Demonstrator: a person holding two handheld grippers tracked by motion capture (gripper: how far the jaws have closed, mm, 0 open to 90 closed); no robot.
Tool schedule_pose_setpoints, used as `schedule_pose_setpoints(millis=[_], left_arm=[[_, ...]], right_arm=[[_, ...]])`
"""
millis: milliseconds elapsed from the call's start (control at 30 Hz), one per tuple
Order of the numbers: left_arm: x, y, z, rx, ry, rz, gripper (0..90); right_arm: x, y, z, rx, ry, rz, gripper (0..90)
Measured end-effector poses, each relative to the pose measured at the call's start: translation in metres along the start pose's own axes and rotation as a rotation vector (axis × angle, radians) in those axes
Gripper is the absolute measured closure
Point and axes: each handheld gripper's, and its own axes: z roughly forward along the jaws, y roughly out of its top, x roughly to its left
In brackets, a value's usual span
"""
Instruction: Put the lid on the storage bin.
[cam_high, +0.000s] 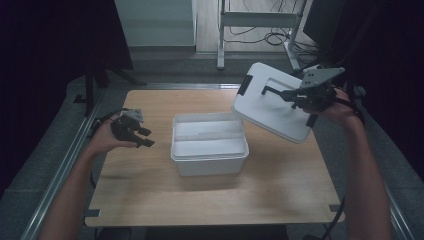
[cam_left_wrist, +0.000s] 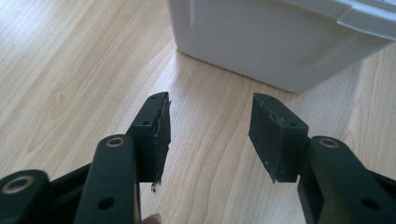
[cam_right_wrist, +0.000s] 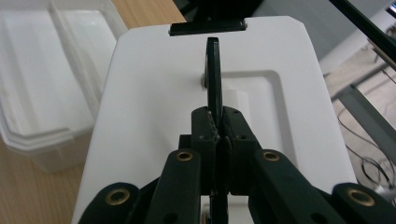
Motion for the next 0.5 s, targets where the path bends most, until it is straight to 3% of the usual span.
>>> schedule_pose_setpoints(millis=[267,500], left_arm=[[-0.001,-0.003,-0.005,-0.002,0.008,0.004,48.5],[-0.001,-0.008,-0.006,0.002,0.012,-0.001,48.5]], right_arm=[[0.022,0.034,0.024,-0.053,0.103,-0.064,84.0],[0.045,0.063,0.055,-0.082,0.21,-0.125,84.0]])
